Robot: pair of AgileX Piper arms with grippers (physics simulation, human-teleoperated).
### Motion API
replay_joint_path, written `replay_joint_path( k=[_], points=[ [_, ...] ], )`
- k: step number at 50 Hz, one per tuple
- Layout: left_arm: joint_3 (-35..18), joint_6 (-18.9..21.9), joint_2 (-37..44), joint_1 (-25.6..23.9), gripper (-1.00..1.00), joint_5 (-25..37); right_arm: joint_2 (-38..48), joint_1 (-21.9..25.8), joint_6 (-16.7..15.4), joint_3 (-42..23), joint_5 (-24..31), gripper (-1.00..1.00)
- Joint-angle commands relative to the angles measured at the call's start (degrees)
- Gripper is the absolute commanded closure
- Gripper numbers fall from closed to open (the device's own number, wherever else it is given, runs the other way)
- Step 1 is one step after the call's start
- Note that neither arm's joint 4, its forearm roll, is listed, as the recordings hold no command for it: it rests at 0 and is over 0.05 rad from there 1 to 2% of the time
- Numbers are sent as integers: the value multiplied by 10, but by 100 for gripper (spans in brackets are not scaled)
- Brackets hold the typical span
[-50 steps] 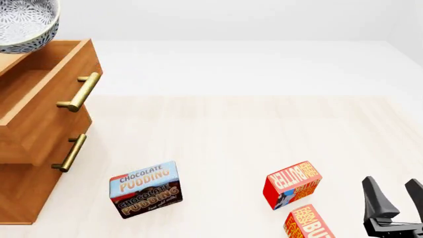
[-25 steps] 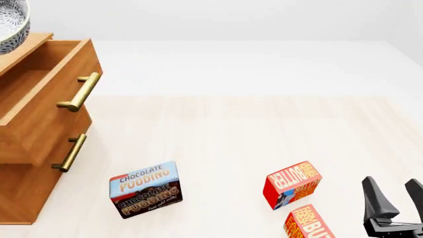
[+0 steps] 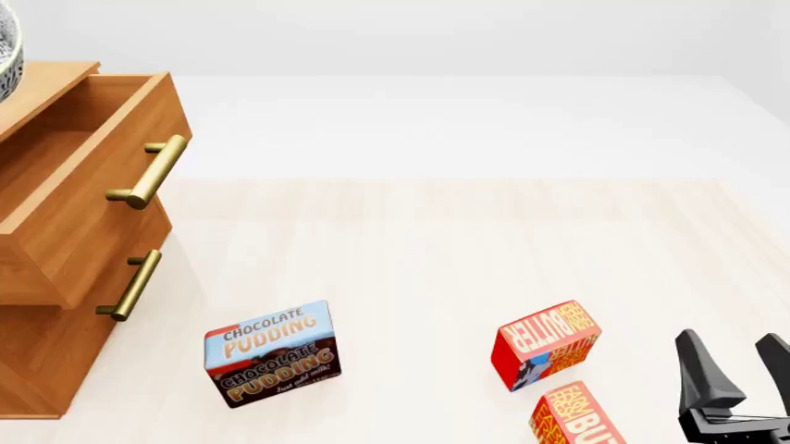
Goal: Put the bowl in the top drawer of the cabinet.
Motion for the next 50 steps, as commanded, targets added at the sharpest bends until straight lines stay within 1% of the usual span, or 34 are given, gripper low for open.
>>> replay_joint_path(
  k=[1, 3, 8, 9, 13, 14, 15, 21, 24, 26, 33, 36, 40, 41, 45, 46, 47, 50],
  points=[
    [29, -9, -9, 32, 100, -24, -1, 1, -2, 0, 0, -100],
    [26, -11, -8, 45, 100, -28, 0, 1, -2, 0, 0, -100],
    [26, -12, -9, 57, 100, -29, 0, 2, -3, 0, 0, -100],
    [23, -9, -6, 66, 100, -32, 0, 1, -3, 0, 0, -100],
    [21, -13, -10, 72, 100, -31, -1, 1, -3, 0, 0, -100],
    [24, -18, -9, 77, 100, -34, 0, 1, -3, 0, 0, -100],
    [27, -13, -10, 78, 100, -35, 0, 2, -3, 0, 0, -100],
    [41, -17, -12, 87, 100, -43, -1, 2, -4, 0, 1, -100],
    [57, -15, -13, 93, 100, -53, -2, 2, -4, 0, 1, -100],
    [64, -23, -13, 96, 100, -60, -2, 2, -4, 0, 1, -100],
    [95, -21, -13, 110, 100, -84, -2, 2, -4, 0, 1, -100],
    [94, -27, -8, 118, 100, -90, -2, 1, -4, 0, 1, -100],
    [96, -21, -4, 124, 100, -97, -3, 1, -5, 0, 2, -100],
    [91, -25, 5, 135, 100, -104, -3, 1, -5, 0, 1, -100],
    [89, -24, 15, 146, 100, -111, -3, 1, -6, 0, 2, -100],
    [89, -31, 21, 152, 100, -118, -2, 0, -6, 0, 1, -100],
    [88, -24, 22, 153, 100, -118, -2, 2, -6, 0, 1, -100],
    [91, -24, 25, 155, 100, -122, -2, 1, -7, 0, 1, -100]
  ],
)
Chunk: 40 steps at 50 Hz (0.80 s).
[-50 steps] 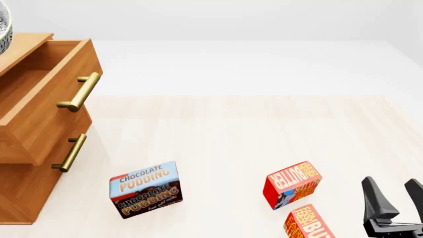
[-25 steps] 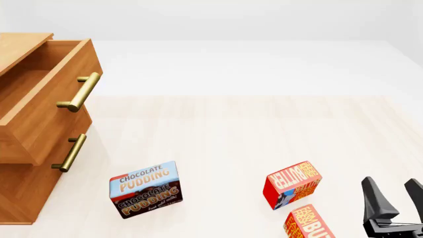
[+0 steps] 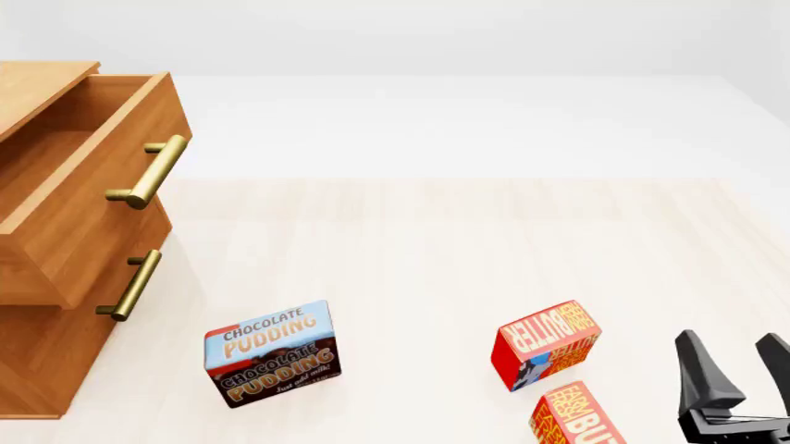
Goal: Put the bowl in the top drawer of the cabinet.
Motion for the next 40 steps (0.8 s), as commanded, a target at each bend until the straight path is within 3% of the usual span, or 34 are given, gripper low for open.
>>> replay_joint_path(
  k=[1, 26, 35, 36, 40],
  points=[
    [3, 0, 19, 28, 100, -28, 0, -1, -2, 0, 0, -100],
    [61, -15, 61, 33, 100, -113, -2, -3, -5, 0, 1, -100],
    [39, -21, 74, 45, 100, -122, -1, -4, -5, 0, 1, -100],
    [39, -19, 76, 47, -100, -125, 0, -5, -5, 0, 1, -100],
    [45, -13, 73, 49, -100, -128, 2, -4, -5, 0, -1, -100]
  ],
)
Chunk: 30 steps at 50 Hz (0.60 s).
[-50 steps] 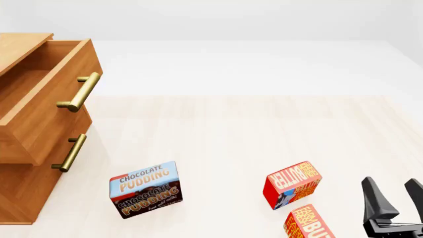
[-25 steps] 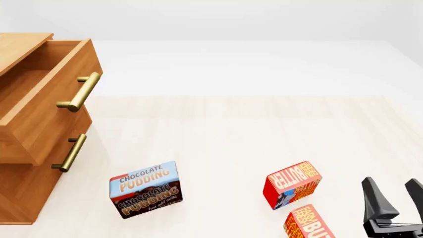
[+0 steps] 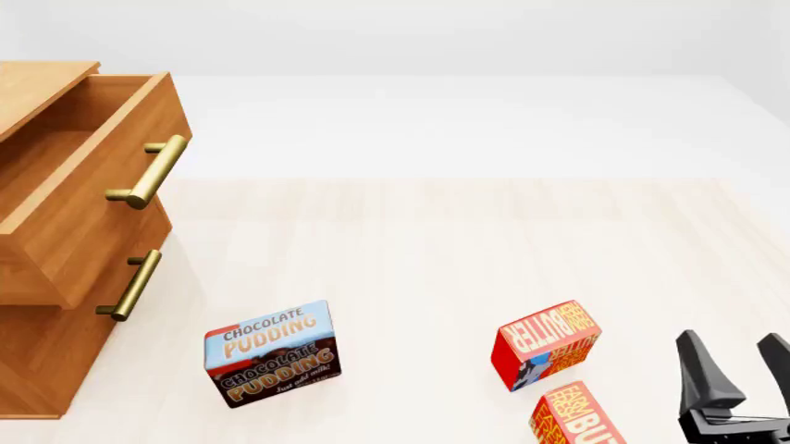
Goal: Put the bowl in the top drawer of the cabinet.
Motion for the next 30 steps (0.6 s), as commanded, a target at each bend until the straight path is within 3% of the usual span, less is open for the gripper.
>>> replay_joint_path(
  k=[1, 30],
  points=[
    [0, 4, 7, 8, -100, -15, 2, 0, -1, 0, -1, -100],
    [26, 5, -39, -20, -100, 10, 0, 4, 0, 0, 0, -100]
  ],
)
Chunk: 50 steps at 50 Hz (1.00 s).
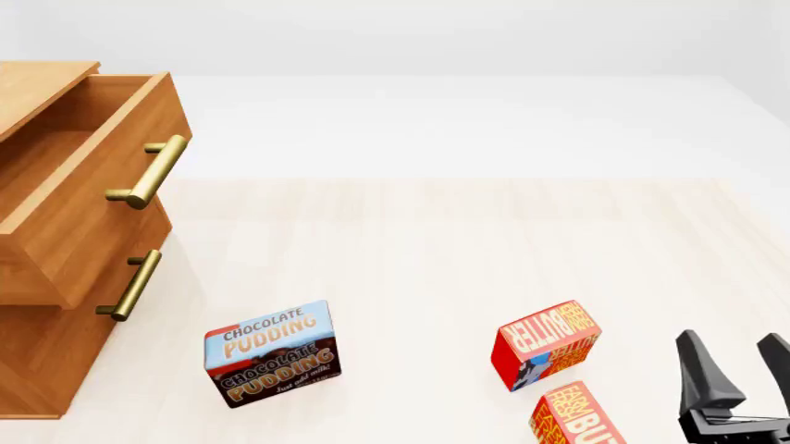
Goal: Put the bowl in the top drawer of the cabinet.
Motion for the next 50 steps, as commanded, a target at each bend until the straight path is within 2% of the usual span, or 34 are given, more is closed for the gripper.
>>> replay_joint_path(
  k=[1, 19, 22, 27, 40, 50],
  points=[
    [8, -1, -15, -2, -100, 6, 0, 2, 0, 0, 0, -100],
    [25, -9, -54, -28, -100, 24, -2, 2, -2, 0, 1, -100],
    [32, -15, -93, -62, -100, 47, -3, 3, -3, 0, 2, -100],
    [27, -17, -128, -89, -100, 75, -6, 6, -3, 0, 3, -100],
    [32, -21, -167, -126, -100, 99, -11, 8, -4, 0, 6, -100],
    [54, -24, -228, -197, -100, 136, -15, 10, -3, 0, 8, -100]
  ],
)
